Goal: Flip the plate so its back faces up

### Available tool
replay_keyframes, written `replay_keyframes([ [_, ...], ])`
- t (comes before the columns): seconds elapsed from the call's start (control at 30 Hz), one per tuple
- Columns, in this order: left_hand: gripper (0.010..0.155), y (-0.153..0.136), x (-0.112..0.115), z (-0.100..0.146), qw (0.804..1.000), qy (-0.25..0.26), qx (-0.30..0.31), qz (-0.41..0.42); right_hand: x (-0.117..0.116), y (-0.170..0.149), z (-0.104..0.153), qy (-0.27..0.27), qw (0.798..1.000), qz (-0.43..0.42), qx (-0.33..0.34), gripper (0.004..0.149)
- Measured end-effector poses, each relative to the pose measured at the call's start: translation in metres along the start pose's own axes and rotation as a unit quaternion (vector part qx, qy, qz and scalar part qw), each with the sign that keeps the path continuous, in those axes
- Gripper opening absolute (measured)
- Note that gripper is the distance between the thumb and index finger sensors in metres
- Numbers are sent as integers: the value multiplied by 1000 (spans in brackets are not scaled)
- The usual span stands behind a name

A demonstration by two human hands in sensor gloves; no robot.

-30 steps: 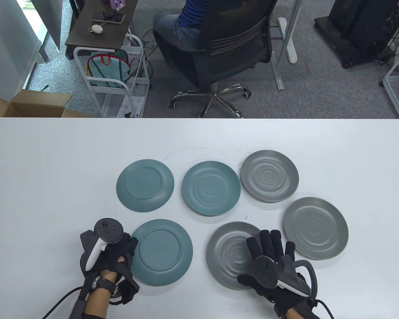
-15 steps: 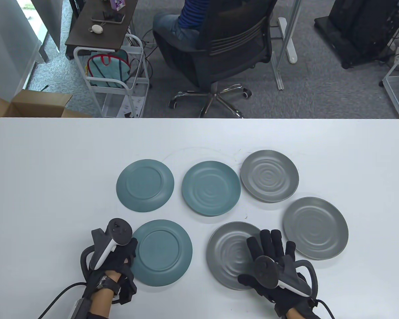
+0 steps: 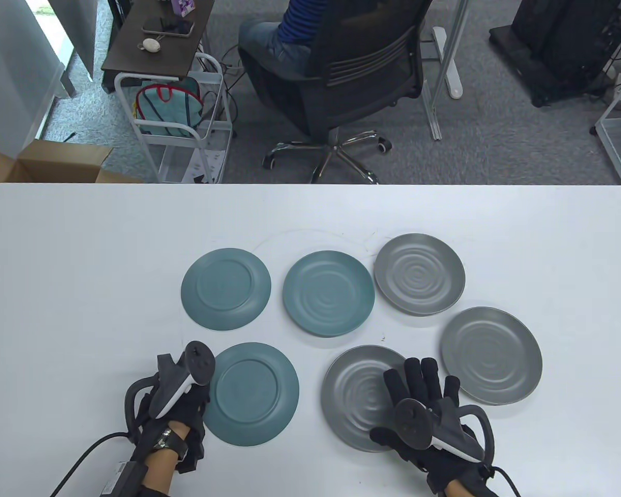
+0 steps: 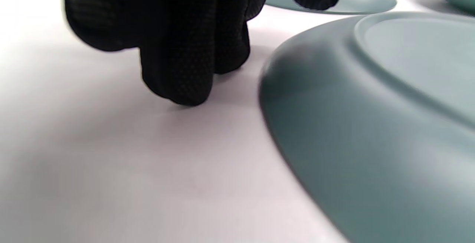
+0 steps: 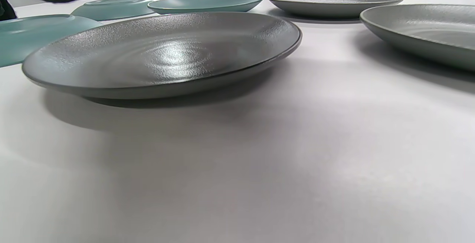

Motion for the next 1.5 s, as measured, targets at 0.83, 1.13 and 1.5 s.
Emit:
replay_keyframes([
  [0.83,85,198,-32,-3,984,26,164,-64,4,-2,0,-10,1000,-17,-4,97],
  [1.13,86,254,-8,-17,980,9,184,-72,5,-4,0,-10,1000,-24,-7,97],
  [1.5,90,269,19,-43,982,-18,168,-90,5,-6,-1,-9,999,-31,-4,97],
])
Point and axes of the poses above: the tracker on the back of each hand, its own y axis roughly to the thumb side, its own z axis roughly from the fingertips to the wrist, x = y × z, the point moved 1 cm from there along -z, roughly from the wrist to the fingertips, and after that the axes turned 10 degrees about z, right-handed, at the moved point
